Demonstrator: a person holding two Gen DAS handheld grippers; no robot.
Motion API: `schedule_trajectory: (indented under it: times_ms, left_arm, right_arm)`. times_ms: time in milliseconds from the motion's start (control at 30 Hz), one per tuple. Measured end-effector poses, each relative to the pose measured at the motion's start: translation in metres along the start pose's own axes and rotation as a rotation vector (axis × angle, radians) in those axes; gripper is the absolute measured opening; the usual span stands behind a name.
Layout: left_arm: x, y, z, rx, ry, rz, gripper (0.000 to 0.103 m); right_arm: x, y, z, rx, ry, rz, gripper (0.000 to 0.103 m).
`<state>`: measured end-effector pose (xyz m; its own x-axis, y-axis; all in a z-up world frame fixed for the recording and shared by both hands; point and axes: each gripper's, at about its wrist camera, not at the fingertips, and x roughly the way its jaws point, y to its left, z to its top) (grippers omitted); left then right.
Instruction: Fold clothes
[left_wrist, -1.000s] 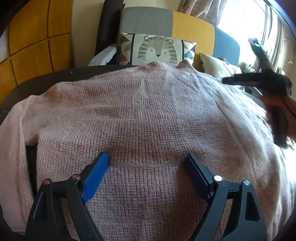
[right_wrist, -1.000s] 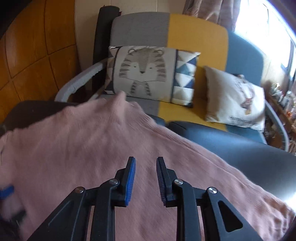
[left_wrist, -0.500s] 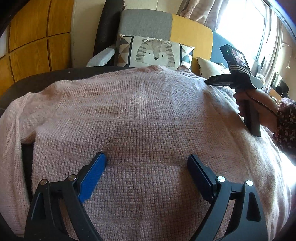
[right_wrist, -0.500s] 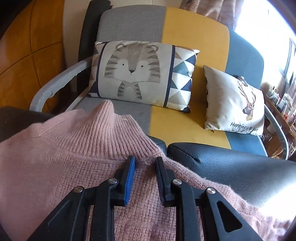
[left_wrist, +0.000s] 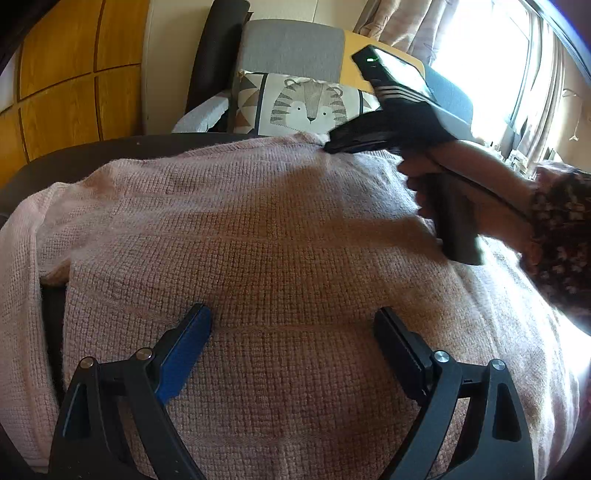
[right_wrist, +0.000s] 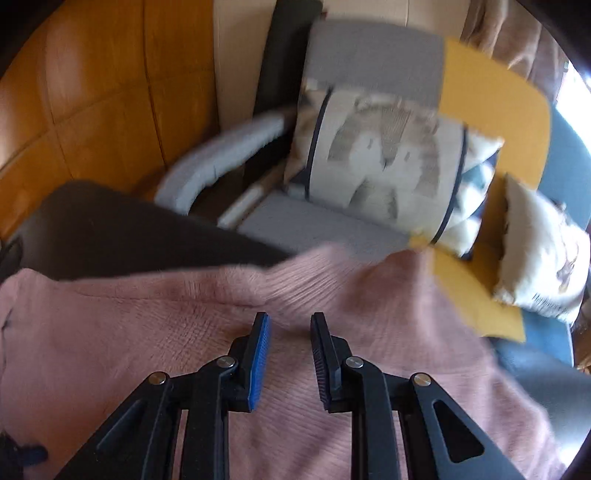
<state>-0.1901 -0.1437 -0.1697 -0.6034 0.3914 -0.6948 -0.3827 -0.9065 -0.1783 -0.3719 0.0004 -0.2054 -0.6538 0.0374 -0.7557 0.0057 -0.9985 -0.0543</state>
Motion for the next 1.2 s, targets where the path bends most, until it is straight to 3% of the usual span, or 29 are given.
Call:
schedule_trajectory:
  times_ms: [200,300,400,567,733,867,1033,1200]
  left_arm:
    - [0.000,0.002,0.000,-0.012,-0.005,-0.011,0.092]
    - [0.001,0.002,0.001,-0.014,-0.005,-0.014,0.092]
    - [0.002,0.003,0.002,-0.013,-0.004,-0.012,0.092]
    - [0.003,0.003,0.004,-0.009,0.000,-0.008,0.092]
    - [0.006,0.002,0.006,0.000,0.005,0.004,0.092]
    - [0.004,-0.002,0.004,0.009,0.012,0.014,0.092]
    - [0.006,-0.003,0.006,0.018,0.024,0.021,0.092]
    - [0.005,-0.004,0.005,0.027,0.030,0.026,0.093]
  right_arm:
    - [0.019,0.007,0.005,0.018,0.009,-0.035,0.023]
    - [0.006,-0.001,0.003,0.059,0.007,0.009,0.023]
    - [-0.033,-0.004,-0.014,0.095,-0.052,0.049,0.023]
    - [-0.087,0.004,-0.070,-0.029,-0.031,-0.062,0.023]
    - [-0.117,-0.031,-0.132,-0.033,0.038,-0.256,0.023]
    - [-0.121,-0.065,-0.164,0.109,0.040,-0.243,0.025]
    - [-0.125,-0.058,-0.161,0.069,0.058,-0.273,0.030]
    - [-0.172,-0.080,-0.188,0.212,0.043,-0.188,0.029]
